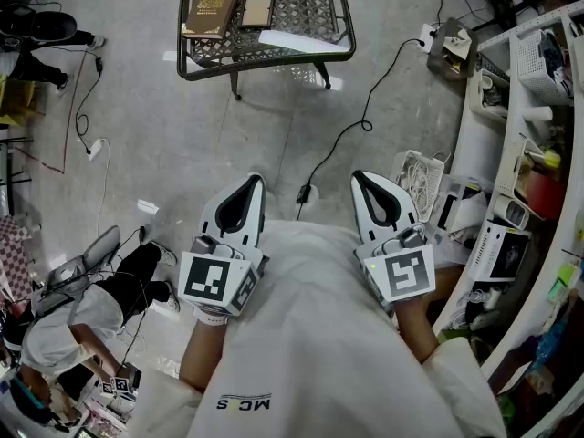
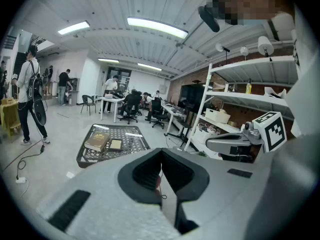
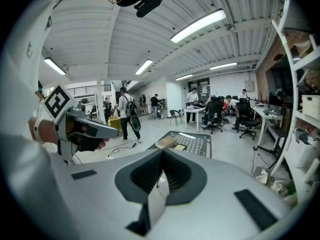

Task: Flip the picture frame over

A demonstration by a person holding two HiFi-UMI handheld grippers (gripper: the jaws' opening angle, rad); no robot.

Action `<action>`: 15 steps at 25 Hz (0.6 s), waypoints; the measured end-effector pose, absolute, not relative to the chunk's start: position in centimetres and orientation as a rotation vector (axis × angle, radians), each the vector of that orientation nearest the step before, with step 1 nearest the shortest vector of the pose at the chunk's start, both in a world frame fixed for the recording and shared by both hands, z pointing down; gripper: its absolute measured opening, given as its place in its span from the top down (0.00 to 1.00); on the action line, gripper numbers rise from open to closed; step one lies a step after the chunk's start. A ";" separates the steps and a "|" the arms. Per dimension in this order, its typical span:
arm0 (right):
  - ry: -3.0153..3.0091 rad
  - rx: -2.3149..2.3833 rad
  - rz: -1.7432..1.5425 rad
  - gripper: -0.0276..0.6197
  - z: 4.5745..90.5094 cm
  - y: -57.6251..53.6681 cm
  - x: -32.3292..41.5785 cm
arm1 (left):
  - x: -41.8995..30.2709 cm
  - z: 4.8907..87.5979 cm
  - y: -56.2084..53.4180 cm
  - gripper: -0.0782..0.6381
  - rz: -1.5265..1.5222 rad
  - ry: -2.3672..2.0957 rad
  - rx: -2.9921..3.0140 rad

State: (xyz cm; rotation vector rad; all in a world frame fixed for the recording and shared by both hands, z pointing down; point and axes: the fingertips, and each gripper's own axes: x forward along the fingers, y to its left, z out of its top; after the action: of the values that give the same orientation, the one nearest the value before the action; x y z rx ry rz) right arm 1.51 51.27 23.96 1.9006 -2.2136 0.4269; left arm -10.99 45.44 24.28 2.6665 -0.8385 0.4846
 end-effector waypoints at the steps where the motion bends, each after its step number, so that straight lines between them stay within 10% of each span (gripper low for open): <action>1: -2.207 1.899 0.426 0.93 23.9 51.6 1.5 | -11.2 24.0 45.9 0.86 0.485 -0.836 2.670; 15: -2.295 1.813 0.384 0.93 23.4 52.0 0.0 | -13.0 22.7 47.7 0.86 0.411 -0.939 2.648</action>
State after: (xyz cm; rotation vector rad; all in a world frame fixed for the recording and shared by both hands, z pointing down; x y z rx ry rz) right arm 0.04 51.97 23.38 1.8130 -2.2946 0.3845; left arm -12.96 47.66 22.72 2.6484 -0.9392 0.4114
